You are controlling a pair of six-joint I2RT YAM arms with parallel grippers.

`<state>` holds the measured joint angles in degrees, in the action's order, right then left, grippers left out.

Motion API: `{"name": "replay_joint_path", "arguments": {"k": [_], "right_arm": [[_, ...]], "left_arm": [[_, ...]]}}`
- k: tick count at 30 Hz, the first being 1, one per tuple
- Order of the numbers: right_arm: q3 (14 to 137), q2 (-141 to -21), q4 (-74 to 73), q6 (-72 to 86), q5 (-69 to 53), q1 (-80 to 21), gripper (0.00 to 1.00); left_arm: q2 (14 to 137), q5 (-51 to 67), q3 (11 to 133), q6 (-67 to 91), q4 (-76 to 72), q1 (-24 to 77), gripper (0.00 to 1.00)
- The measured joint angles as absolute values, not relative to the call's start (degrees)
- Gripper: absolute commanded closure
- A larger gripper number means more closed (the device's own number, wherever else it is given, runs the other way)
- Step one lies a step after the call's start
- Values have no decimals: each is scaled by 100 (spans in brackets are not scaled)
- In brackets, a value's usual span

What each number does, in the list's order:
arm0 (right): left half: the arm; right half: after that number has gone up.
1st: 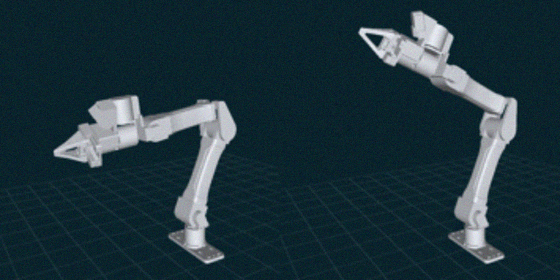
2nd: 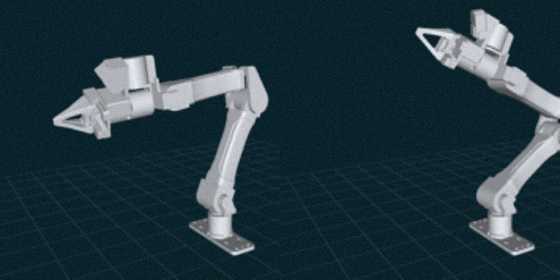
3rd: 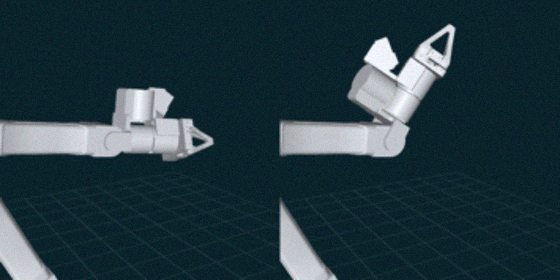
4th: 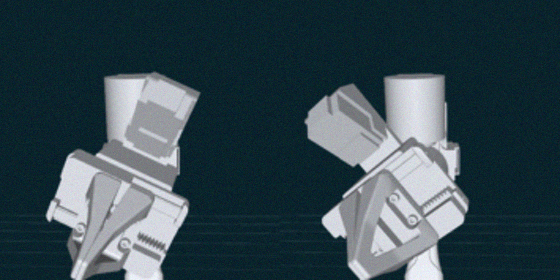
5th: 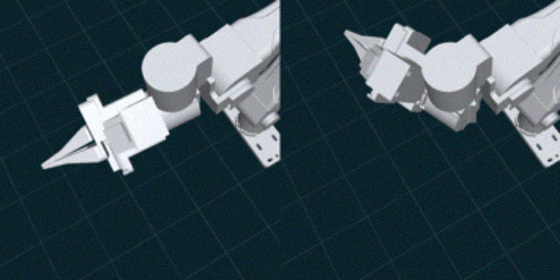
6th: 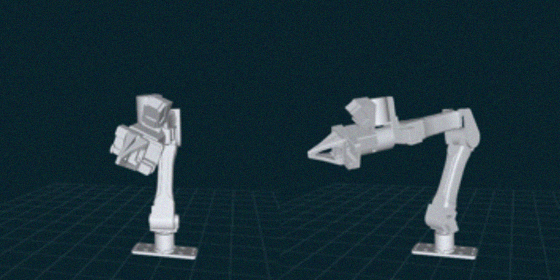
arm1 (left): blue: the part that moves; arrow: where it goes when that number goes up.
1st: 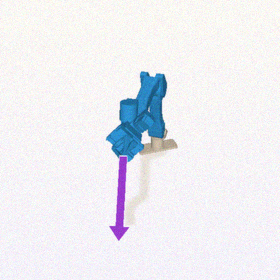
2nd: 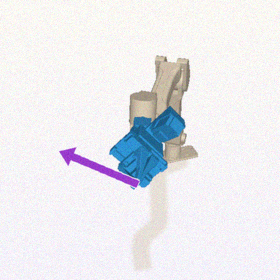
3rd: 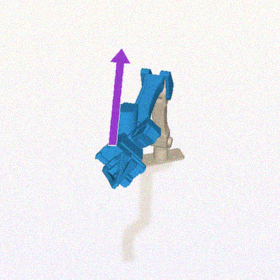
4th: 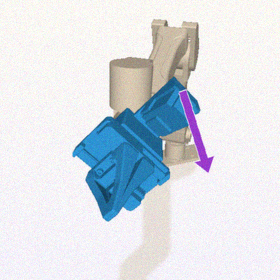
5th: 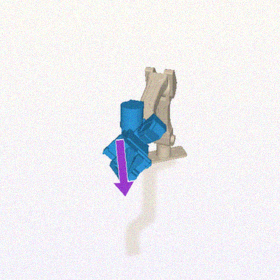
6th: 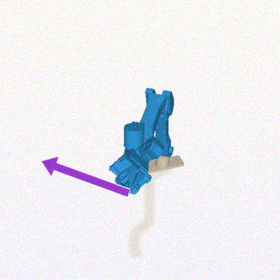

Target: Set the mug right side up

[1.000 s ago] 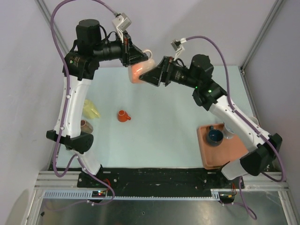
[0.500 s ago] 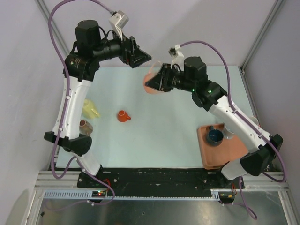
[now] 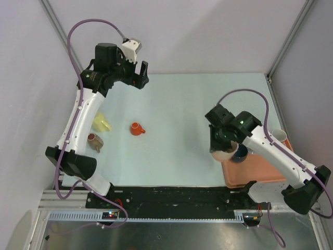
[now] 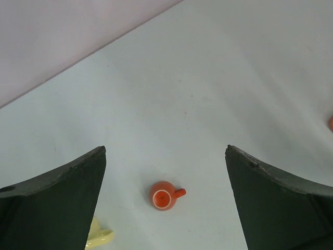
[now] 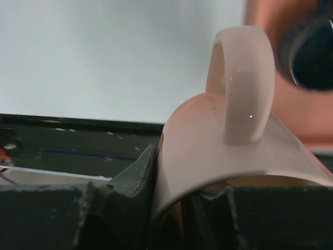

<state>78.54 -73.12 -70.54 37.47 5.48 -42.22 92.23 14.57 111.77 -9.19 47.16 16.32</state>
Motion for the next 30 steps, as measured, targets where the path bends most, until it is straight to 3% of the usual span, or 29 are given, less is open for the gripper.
{"name": "replay_joint_path", "arguments": {"k": [13, 30], "right_arm": [[5476, -6504, -7575, 5293, 1039, -3988, 100], [3948, -5013, -6818, 6298, 1389, -3096, 100]], "left_arm": [[9181, 1376, 11034, -1066, 4744, 1632, 0], [9094, 1542, 10908, -1168, 4740, 1610, 0]]}}
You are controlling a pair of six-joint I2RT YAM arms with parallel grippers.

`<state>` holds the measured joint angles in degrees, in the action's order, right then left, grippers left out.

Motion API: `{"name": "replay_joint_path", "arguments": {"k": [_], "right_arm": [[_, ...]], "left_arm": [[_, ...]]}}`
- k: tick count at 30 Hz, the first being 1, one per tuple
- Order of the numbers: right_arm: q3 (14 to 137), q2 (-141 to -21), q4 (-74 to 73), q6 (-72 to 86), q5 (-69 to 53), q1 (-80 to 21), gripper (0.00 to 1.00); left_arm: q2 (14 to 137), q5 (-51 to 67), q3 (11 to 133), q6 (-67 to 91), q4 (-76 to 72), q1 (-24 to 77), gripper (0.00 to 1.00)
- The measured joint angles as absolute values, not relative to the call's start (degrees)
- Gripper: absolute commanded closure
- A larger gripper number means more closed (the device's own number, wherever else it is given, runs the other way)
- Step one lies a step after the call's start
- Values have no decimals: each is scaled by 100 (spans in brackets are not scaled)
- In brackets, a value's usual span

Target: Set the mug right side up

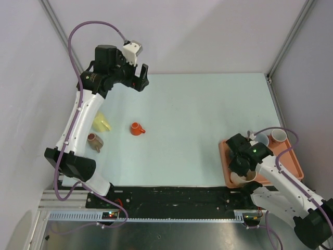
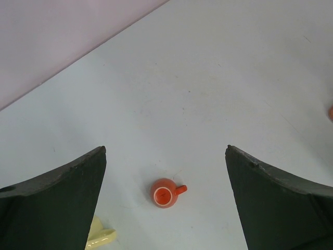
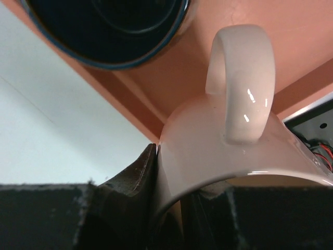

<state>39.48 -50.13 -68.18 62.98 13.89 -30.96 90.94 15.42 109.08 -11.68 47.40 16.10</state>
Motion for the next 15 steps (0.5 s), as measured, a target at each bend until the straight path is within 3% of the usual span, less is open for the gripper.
{"name": "replay_joint_path", "arguments": {"k": [15], "right_arm": [[3581, -4840, -6132, 6302, 1503, -2451, 100]], "left_arm": [[9080, 1586, 10844, -1212, 4737, 1546, 0]]}}
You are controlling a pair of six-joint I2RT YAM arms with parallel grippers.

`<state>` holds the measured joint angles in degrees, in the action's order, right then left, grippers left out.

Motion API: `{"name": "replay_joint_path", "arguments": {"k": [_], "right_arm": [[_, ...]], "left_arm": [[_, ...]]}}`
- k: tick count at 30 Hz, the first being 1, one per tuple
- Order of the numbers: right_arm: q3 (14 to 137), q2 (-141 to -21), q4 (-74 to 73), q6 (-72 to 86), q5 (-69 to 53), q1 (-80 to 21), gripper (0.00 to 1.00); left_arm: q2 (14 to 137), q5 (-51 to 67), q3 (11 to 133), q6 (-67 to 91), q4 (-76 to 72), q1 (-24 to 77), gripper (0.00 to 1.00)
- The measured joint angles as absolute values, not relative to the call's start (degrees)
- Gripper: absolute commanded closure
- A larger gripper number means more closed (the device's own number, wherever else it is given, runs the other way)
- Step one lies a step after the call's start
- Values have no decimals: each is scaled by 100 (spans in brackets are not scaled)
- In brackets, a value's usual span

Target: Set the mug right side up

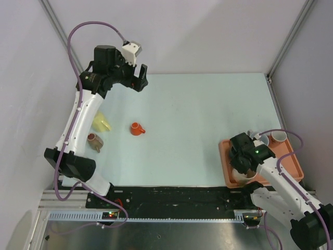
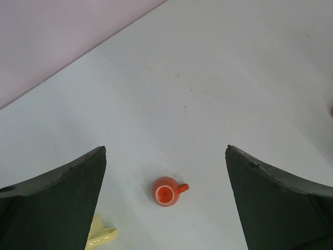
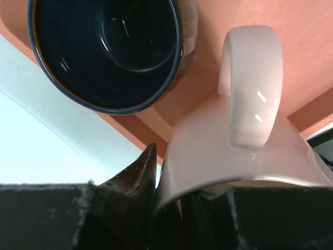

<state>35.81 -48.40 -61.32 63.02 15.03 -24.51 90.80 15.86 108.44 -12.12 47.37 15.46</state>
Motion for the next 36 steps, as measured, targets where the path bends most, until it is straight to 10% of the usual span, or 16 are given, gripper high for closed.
{"name": "replay_joint_path", "arguments": {"k": [14, 19, 36], "right_arm": [[3398, -5205, -5336, 6493, 1566, -2515, 98], [3398, -5100, -5428, 6482, 1588, -2545, 50], [4786, -4786, -6285, 5881, 1525, -2945, 1]], "left_arm": [[8986, 1581, 10759, -1256, 4729, 1522, 0], [8982, 1581, 10755, -1258, 4729, 1485, 0], [8860, 2165, 8842, -3627, 4611, 1479, 13]]}}
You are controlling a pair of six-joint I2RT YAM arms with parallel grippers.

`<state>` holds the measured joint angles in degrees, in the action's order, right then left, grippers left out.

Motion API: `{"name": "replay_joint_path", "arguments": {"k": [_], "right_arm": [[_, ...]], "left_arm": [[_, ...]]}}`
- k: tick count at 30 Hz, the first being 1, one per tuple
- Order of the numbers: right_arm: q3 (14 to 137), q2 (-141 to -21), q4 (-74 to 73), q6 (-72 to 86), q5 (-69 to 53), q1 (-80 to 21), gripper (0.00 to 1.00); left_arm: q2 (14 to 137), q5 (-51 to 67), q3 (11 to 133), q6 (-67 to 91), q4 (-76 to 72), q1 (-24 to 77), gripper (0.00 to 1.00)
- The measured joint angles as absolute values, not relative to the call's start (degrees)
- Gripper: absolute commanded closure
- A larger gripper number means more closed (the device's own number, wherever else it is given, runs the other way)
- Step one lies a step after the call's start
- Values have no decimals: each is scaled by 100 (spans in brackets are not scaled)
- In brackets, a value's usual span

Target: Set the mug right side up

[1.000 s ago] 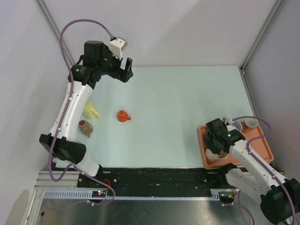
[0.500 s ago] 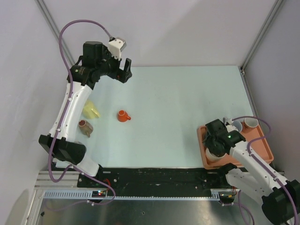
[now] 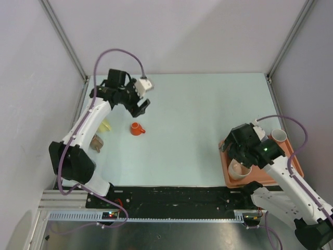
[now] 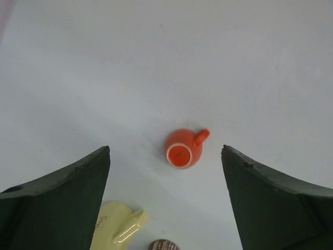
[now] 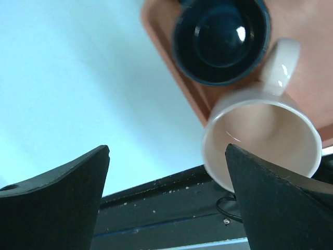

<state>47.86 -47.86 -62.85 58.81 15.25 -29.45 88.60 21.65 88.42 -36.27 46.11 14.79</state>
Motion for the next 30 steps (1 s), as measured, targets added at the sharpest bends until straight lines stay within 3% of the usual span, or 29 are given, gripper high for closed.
{"name": "replay_joint_path", "arguments": {"k": [9, 17, 25, 29, 30], "right_arm": [[5485, -4681, -5964, 4602, 937, -2980, 1], [5489, -4707, -5380, 4211, 508, -3055, 0], [5489, -4742, -5159, 4053, 287, -3070, 1], [5489, -4770, -5024, 3988, 174, -3070, 1], [5489, -4781, -5009, 3979, 156, -3070, 1]], "left_arm": [[9660, 1282, 7450, -6827, 4810, 1997, 27], [10477, 941, 7553, -7533, 4748, 2200, 32], [10763, 639, 7550, -7813, 4650, 2263, 61], [10796, 631, 7548, -7839, 4543, 2276, 79], [10796, 633, 7548, -7846, 4521, 2276, 88]]}}
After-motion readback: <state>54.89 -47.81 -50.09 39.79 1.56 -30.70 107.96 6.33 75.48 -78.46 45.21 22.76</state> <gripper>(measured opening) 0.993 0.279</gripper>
